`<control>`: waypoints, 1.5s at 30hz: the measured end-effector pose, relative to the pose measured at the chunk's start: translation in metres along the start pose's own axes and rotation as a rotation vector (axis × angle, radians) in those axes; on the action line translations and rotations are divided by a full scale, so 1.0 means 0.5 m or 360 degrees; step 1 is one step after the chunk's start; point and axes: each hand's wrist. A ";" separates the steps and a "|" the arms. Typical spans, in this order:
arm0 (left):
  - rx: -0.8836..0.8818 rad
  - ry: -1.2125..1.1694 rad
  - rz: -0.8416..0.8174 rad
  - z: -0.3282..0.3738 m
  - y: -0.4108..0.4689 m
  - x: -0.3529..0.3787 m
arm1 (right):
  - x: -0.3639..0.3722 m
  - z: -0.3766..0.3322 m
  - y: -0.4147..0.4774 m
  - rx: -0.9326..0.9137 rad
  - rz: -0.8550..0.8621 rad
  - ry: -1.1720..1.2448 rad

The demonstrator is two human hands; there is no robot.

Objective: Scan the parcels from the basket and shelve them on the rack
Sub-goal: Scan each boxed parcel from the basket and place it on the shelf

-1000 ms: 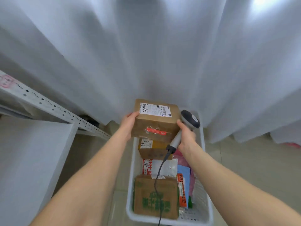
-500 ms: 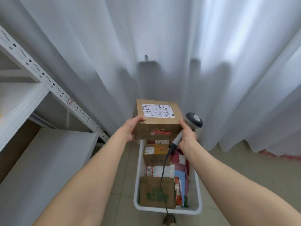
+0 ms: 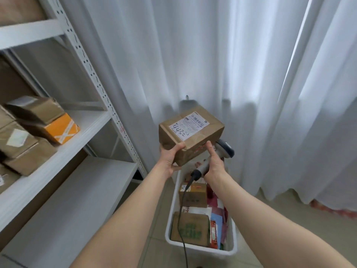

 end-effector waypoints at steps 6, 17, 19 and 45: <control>0.0096 0.0078 -0.0089 -0.008 -0.126 0.026 | 0.054 0.017 -0.109 -0.0084 -0.0176 -0.0061; 0.0108 0.0035 -0.0095 0.066 -0.263 -0.066 | 0.126 0.037 -0.214 -0.0219 -0.0337 -0.0171; 0.0114 0.0045 0.0022 0.107 -0.272 -0.133 | 0.138 0.049 -0.226 -0.0162 -0.0390 -0.0263; 0.0133 0.0274 0.0048 0.069 -0.325 -0.413 | 0.263 0.196 -0.317 0.0084 -0.0784 -0.1139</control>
Point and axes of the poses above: each hand's wrist, its own y-axis towards the middle knuckle, its own x-axis out of the palm, z = x × y, and after that the axes turned 12 degrees about -z, right-handed
